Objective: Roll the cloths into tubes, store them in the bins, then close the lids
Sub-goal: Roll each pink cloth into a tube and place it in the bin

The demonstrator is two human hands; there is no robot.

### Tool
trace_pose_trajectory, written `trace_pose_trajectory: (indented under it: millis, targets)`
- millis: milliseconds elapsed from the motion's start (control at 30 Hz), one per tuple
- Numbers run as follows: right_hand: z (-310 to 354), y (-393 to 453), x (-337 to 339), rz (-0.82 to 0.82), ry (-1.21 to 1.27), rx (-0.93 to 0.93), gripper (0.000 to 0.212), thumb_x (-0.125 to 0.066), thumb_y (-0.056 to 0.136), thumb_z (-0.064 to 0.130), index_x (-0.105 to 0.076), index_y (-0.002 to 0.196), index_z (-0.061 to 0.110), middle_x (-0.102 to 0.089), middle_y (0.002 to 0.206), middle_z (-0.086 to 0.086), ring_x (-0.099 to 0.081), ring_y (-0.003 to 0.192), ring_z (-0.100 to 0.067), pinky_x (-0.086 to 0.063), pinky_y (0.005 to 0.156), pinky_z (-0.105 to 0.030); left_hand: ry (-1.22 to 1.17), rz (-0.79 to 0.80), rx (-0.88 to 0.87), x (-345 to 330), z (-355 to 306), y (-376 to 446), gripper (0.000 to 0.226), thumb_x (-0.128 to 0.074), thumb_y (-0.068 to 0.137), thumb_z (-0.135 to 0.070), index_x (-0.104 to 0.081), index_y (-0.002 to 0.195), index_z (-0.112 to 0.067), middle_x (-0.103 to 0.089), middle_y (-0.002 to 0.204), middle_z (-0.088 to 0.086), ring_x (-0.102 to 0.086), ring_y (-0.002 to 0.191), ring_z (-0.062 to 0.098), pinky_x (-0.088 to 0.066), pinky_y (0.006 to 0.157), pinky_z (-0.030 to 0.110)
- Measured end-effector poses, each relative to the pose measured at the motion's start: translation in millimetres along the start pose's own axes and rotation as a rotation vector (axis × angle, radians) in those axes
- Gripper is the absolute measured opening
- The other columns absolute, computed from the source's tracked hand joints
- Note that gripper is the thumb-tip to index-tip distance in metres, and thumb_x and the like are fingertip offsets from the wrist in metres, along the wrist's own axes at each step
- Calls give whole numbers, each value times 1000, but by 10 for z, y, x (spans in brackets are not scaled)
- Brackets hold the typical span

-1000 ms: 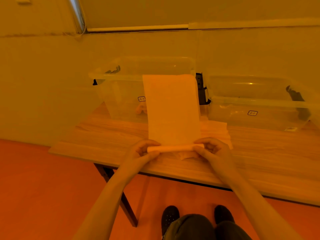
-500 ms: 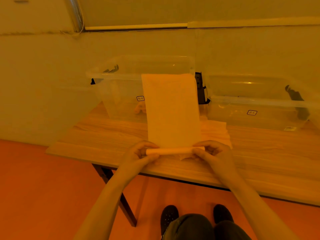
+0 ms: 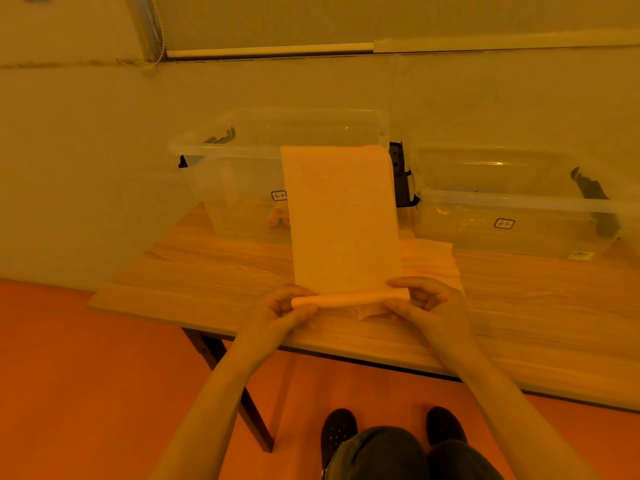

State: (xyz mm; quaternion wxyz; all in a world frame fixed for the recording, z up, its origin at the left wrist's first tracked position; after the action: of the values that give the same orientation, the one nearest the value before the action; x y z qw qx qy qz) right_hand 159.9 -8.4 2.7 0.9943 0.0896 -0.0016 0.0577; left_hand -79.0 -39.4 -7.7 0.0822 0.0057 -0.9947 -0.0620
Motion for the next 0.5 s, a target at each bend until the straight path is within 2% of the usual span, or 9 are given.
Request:
trace_pose_trajectory:
  millis: [133,267,400,500]
  targets:
    - [-9,-3,10,-6,-11,2,26,-76,70,7,-71,92,19,-72,95,5,-70,86,-8,-56,67,-19,31,-10,6,4,-1,-4,23,-68,73,-35,-71,94,-27,-70,92,-13,-65,86,5,-49,70,19]
    - [-3,-5,16,-22,-69,15,22,-76,68,19,-72,90,21,-72,97,3,-70,84,-8,-56,66,-20,-59,15,1,-4,-1,1,32,-70,73,-25,-68,106,-22,-70,105,-7,-66,99,7,-51,78,18]
    - [-9,1,19,-16,-61,17,26,-76,67,19,-72,92,23,-71,101,4,-68,91,-6,-57,75,-23,20,-29,-13,10,5,3,19,-65,82,-25,-70,100,-24,-73,85,1,-69,82,12,-49,67,15]
    - [-21,1,31,-19,-20,18,30,-76,65,18,-71,94,23,-72,101,2,-69,92,-10,-58,77,-26,56,-36,-31,10,-2,-1,23,-61,84,-33,-69,103,-24,-72,80,6,-69,77,19,-49,63,17]
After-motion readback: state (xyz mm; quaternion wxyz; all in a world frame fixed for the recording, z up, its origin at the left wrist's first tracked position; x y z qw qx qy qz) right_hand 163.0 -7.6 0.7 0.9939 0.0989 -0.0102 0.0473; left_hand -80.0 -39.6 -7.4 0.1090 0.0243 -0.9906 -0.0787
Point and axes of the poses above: each hand's wrist, its own y-axis towards the middle knuckle, its own x-axis out of the back of the hand, z = x × y, the point moved 6 cm from there along y, towards the middle knuckle
